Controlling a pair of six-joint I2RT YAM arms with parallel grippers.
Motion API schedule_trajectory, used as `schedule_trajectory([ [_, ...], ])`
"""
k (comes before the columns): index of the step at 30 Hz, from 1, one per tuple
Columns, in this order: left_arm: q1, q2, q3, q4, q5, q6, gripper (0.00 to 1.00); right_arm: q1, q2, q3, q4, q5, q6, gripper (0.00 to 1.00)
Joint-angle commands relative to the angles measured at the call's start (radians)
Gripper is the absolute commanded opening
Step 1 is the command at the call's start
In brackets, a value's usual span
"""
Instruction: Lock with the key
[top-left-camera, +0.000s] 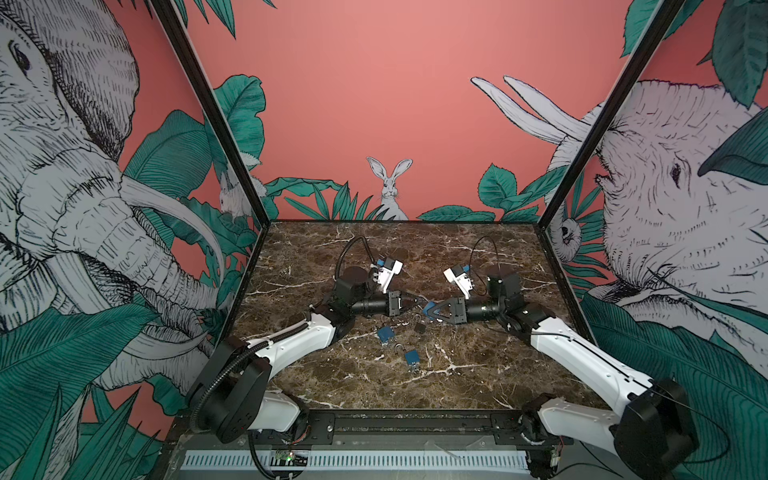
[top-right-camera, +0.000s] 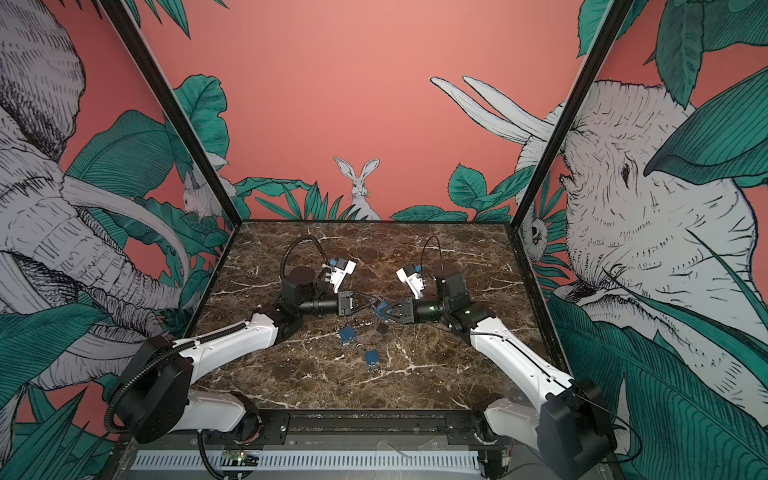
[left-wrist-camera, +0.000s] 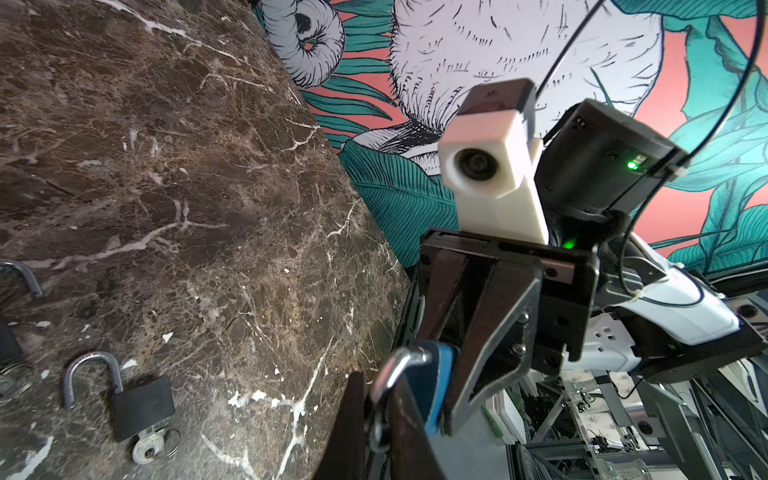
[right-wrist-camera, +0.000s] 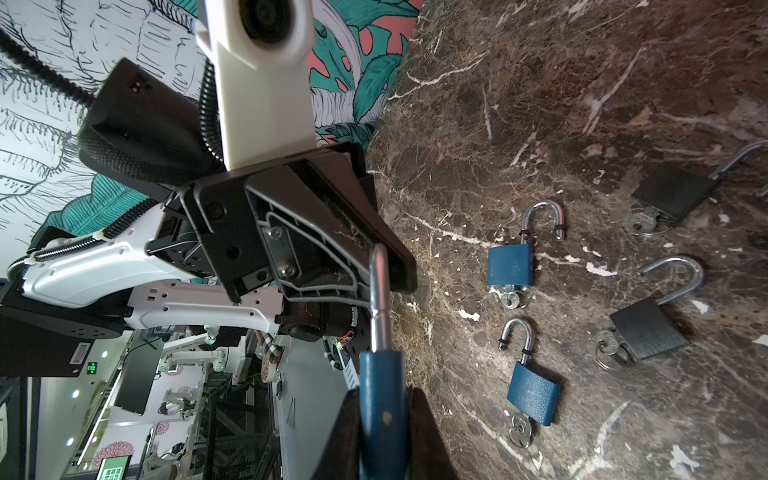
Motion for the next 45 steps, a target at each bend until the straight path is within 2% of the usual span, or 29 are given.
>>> schedule_trajectory([
  [1, -0.113, 0.024, -0.035, -0.016, 0.149, 0.028, 0.00, 0.008, 0.012, 0.036, 0.349, 0.033, 0.054, 0.00],
  [15, -0.146, 0.041, -0.079, 0.085, 0.182, -0.018, 0.00, 0.008, 0.027, 0.056, 0.386, 0.062, 0.061, 0.00],
  [38, -0.269, 0.026, -0.130, 0.171, 0.140, -0.071, 0.00, 0.003, 0.075, 0.081, 0.446, 0.094, 0.065, 0.00],
  [45, -0.260, -0.017, -0.133, 0.129, 0.032, -0.031, 0.00, 0.003, 0.070, 0.068, 0.410, 0.080, 0.051, 0.00],
])
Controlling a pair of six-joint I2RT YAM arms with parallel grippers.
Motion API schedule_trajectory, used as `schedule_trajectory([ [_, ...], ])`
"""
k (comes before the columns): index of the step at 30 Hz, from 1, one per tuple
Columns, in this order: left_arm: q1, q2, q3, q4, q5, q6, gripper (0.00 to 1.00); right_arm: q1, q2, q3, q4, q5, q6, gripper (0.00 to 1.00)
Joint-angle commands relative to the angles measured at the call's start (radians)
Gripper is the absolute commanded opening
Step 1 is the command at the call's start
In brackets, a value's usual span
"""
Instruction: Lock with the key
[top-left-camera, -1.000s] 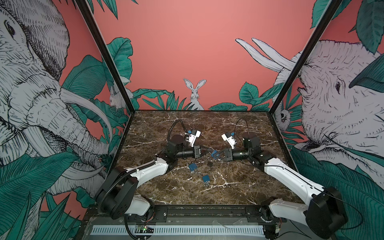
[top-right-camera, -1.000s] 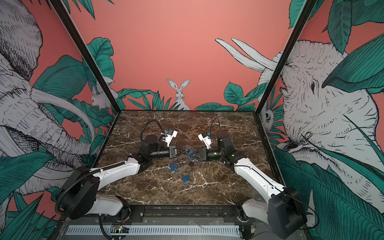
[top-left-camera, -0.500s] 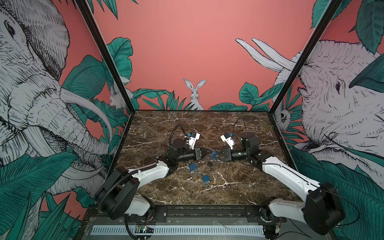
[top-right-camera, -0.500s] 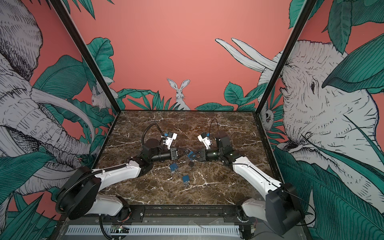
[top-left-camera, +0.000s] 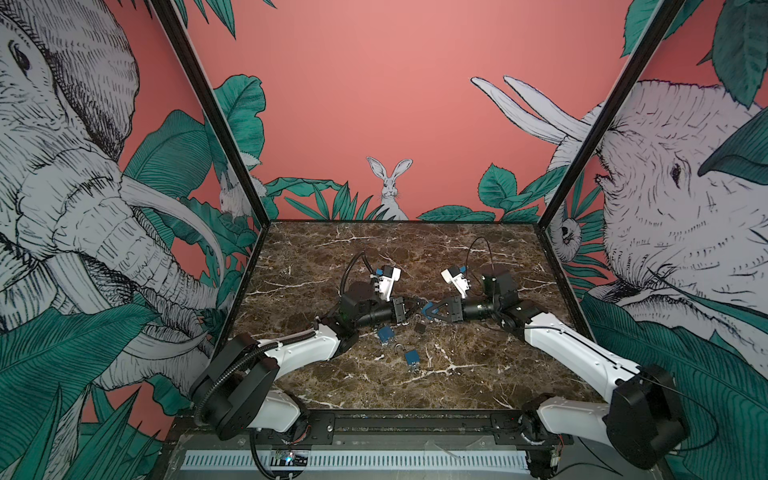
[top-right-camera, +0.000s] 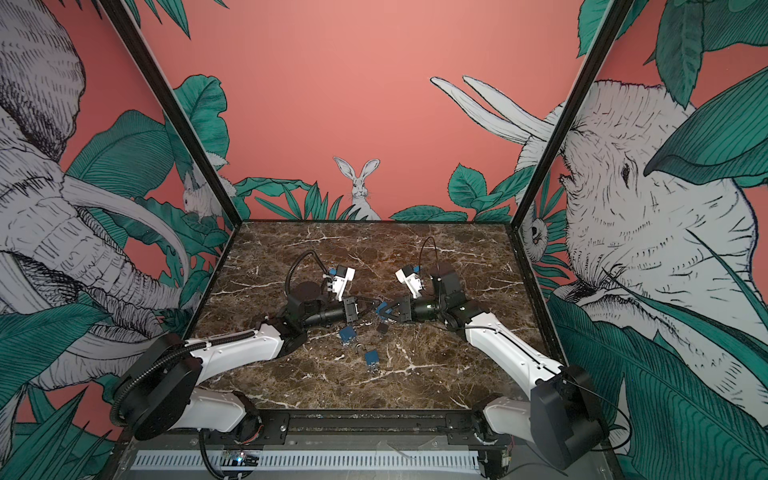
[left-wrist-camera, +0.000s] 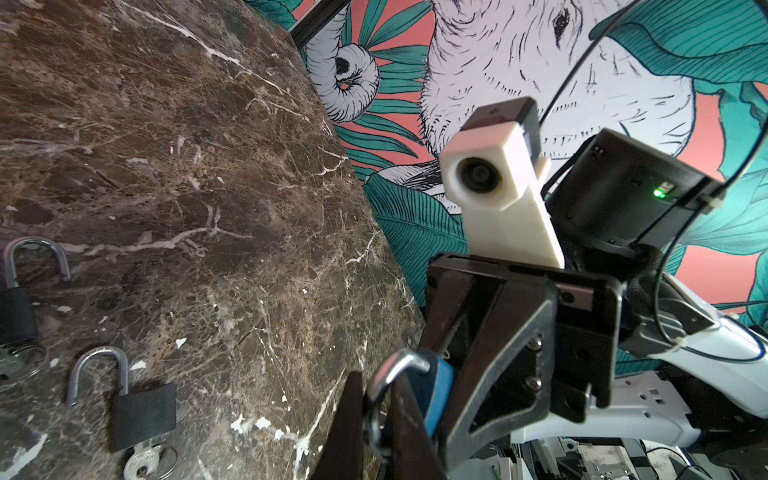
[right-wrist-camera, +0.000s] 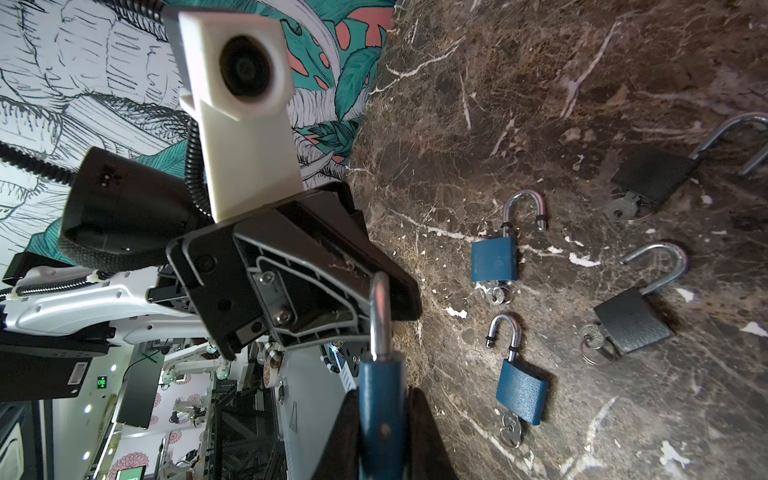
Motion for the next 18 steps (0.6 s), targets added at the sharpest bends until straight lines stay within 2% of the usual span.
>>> schedule_trajectory([
  [1, -0.154, -0.039, -0.017, -0.074, 0.255, 0.102, 0.00, 0.010, 0.000, 0.063, 0.389, 0.066, 0.034, 0.00],
  [6, -0.081, -0.093, -0.013, -0.097, 0.203, 0.111, 0.00, 0.009, -0.047, 0.023, 0.327, 0.078, 0.005, 0.00],
  [12, -0.028, -0.130, 0.017, -0.125, 0.179, 0.124, 0.00, 0.009, -0.069, -0.012, 0.335, 0.072, 0.019, 0.00],
  [13, -0.023, -0.135, 0.020, -0.127, 0.174, 0.125, 0.00, 0.009, -0.071, -0.015, 0.337, 0.069, 0.020, 0.03],
  [14, -0.019, -0.139, 0.025, -0.133, 0.162, 0.128, 0.00, 0.008, -0.075, -0.019, 0.342, 0.066, 0.024, 0.14],
  [16, -0.007, -0.151, 0.029, -0.141, 0.134, 0.132, 0.00, 0.008, -0.084, -0.024, 0.351, 0.071, 0.030, 0.27],
  [18, 0.005, -0.166, 0.041, -0.176, 0.098, 0.148, 0.00, 0.007, -0.096, -0.025, 0.348, 0.069, 0.030, 0.36],
])
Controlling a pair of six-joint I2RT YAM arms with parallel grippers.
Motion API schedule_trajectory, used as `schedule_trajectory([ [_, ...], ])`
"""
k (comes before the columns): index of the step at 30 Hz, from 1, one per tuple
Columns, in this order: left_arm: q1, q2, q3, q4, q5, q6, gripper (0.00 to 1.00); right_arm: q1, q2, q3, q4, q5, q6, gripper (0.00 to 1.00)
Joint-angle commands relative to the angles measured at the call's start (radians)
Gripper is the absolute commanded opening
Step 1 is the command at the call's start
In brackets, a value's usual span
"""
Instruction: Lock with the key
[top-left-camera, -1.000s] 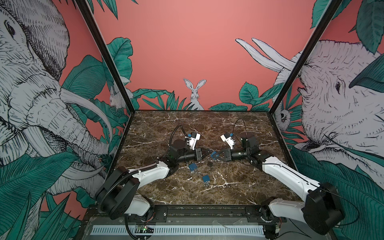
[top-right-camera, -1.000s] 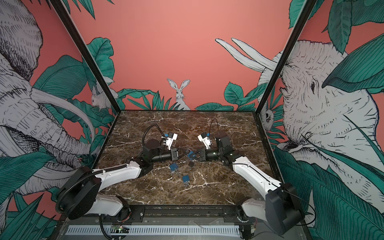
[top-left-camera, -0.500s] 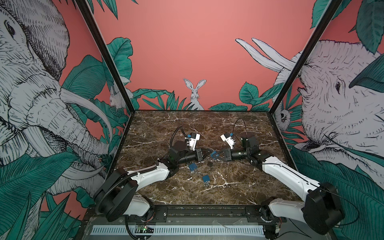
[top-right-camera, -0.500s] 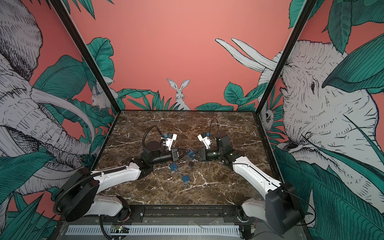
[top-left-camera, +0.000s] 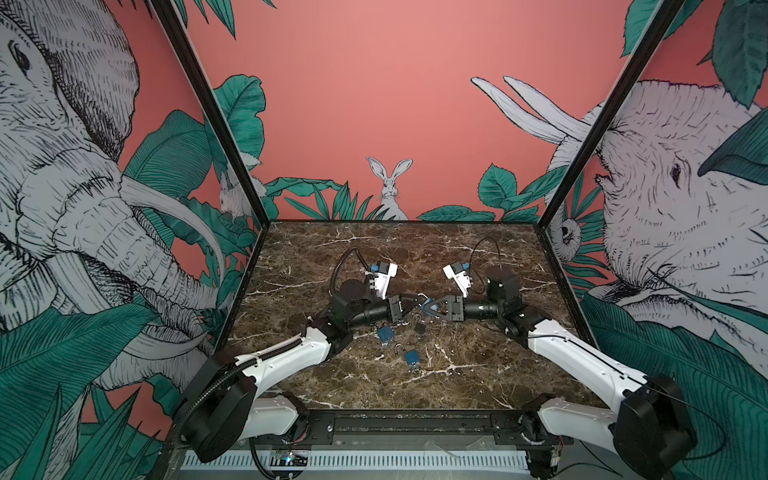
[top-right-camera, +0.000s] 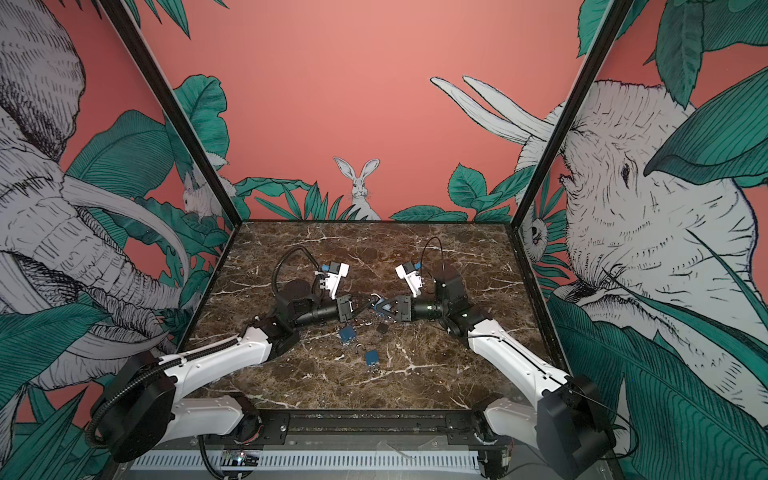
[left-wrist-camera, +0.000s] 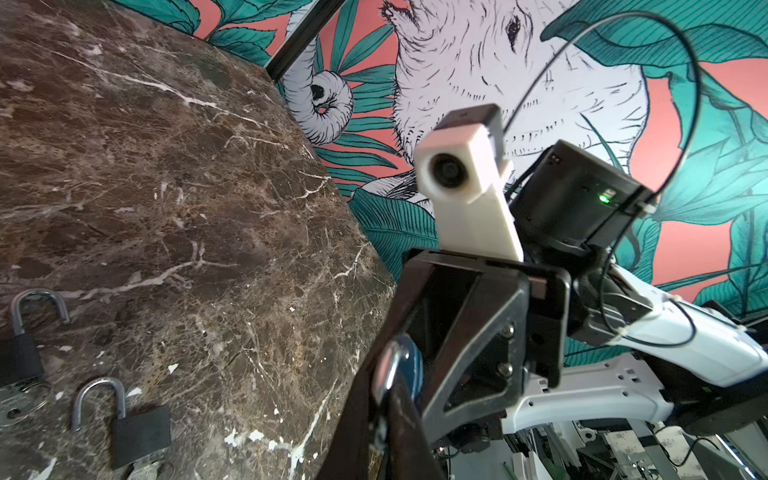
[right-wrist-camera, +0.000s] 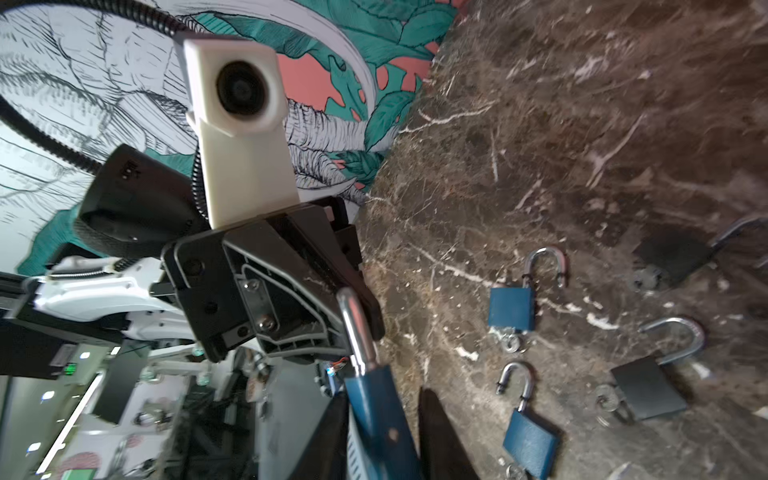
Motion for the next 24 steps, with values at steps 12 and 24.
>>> schedule_trajectory([
  [12, 0.011, -0.066, 0.105, -0.160, 0.044, 0.100, 0.00, -0.018, -0.092, -0.011, 0.158, 0.031, 0.025, 0.44],
  [24, 0.078, -0.089, 0.135, -0.153, 0.060, 0.061, 0.00, -0.085, -0.134, -0.088, 0.242, -0.023, 0.082, 0.45],
])
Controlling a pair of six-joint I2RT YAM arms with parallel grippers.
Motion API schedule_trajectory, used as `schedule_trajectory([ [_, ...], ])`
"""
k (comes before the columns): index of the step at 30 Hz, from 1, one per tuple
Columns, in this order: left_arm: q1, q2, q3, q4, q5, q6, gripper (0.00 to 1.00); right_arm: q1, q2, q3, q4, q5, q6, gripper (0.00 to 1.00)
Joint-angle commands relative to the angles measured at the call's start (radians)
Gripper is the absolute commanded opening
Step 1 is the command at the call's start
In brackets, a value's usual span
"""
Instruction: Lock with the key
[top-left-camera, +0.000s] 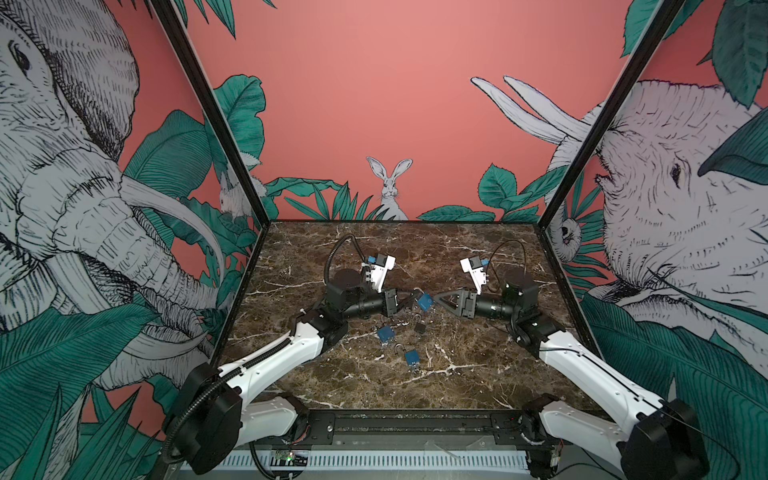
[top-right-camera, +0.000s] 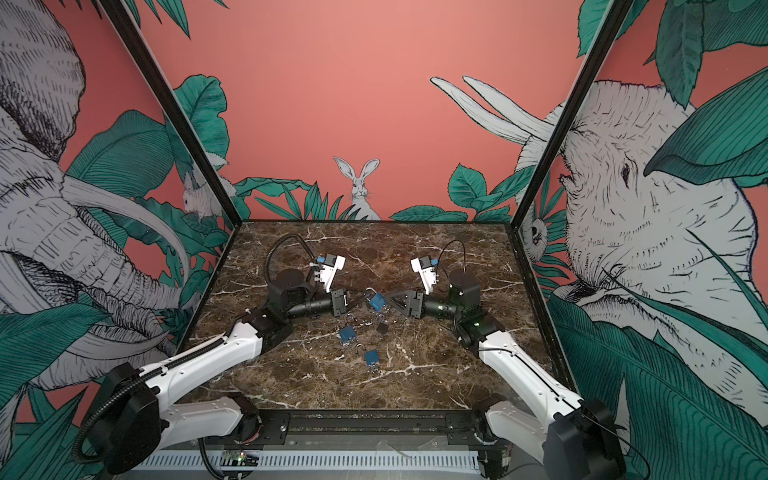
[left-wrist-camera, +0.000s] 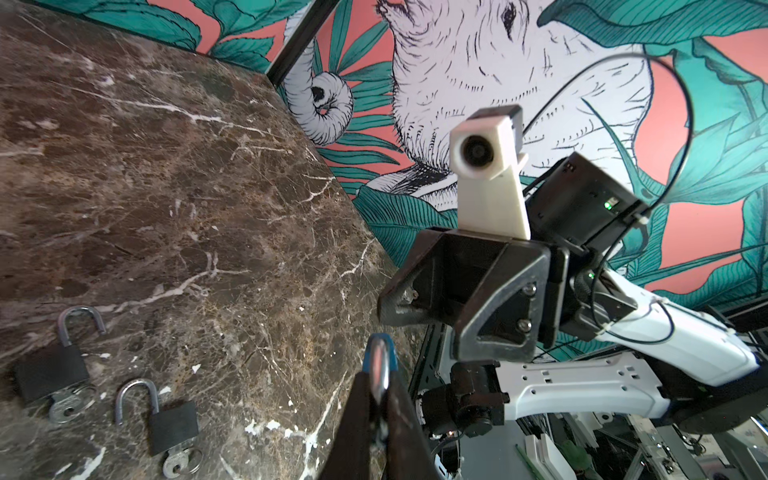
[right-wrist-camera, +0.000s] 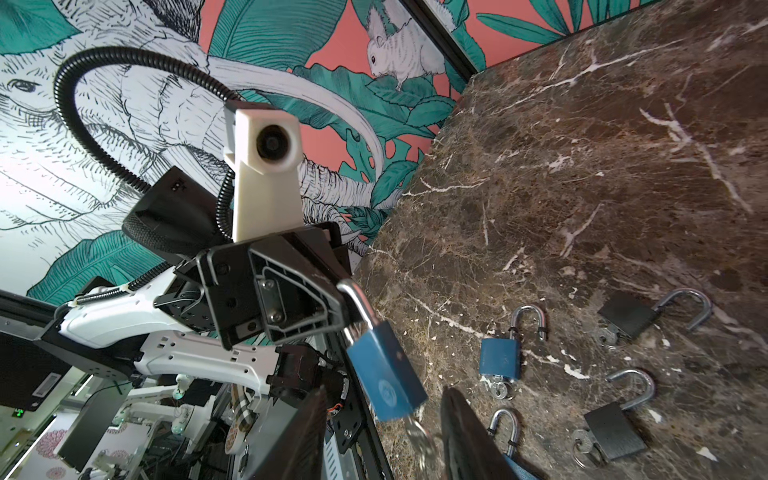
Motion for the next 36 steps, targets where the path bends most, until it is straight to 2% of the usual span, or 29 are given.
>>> schedule_trajectory([
  [1, 0.011, -0.037, 0.035, 0.043, 0.019, -0.021, 0.00, -0.011, -0.011, -0.008, 0.116, -0.054, 0.046, 0.45],
  [6, 0.017, -0.019, 0.034, 0.087, 0.015, -0.059, 0.00, -0.011, 0.023, -0.026, 0.224, -0.107, 0.113, 0.45],
  [18, 0.019, -0.003, 0.068, 0.108, 0.025, -0.082, 0.00, -0.011, 0.054, -0.028, 0.183, -0.088, 0.059, 0.44],
  [28, 0.019, 0.017, 0.071, 0.115, -0.004, -0.104, 0.00, -0.010, 0.051, -0.031, 0.206, -0.114, 0.080, 0.25],
  [36, 0.019, 0.023, 0.073, 0.116, -0.044, -0.114, 0.00, 0.000, 0.063, -0.038, 0.229, -0.130, 0.098, 0.24],
])
